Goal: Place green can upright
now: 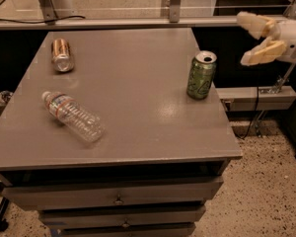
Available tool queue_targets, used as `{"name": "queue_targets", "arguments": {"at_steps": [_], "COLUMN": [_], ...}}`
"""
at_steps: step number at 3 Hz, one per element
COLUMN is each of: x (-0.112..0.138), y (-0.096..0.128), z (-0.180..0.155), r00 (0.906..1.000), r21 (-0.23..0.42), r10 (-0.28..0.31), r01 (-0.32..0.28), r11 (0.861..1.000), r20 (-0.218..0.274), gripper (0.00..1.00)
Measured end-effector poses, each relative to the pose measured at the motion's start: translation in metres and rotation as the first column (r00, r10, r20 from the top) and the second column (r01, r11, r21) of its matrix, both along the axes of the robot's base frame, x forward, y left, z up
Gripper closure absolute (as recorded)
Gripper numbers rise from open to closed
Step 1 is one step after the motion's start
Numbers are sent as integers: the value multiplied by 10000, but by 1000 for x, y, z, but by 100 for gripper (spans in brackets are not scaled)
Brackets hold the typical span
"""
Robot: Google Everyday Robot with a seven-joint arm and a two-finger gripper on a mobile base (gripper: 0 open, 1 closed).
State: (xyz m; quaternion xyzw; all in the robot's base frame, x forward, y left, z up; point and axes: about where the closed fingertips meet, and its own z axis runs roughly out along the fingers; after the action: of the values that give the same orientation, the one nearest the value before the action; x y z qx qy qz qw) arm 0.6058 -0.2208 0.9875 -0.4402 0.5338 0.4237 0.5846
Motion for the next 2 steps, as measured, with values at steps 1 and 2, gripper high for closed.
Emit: {"name": "queue_targets", "arguments": {"at_steps": [1,2], "x": [-22,-24], "y": [-39,-52], "z": [80,101], "r00": [9865,9763], "r21": [-798,-736], "r10": [-1094,-1411], "r01": [1196,1547], "r11": [9896,9852], "r20": [1222,1640], "gripper": [0,0]}}
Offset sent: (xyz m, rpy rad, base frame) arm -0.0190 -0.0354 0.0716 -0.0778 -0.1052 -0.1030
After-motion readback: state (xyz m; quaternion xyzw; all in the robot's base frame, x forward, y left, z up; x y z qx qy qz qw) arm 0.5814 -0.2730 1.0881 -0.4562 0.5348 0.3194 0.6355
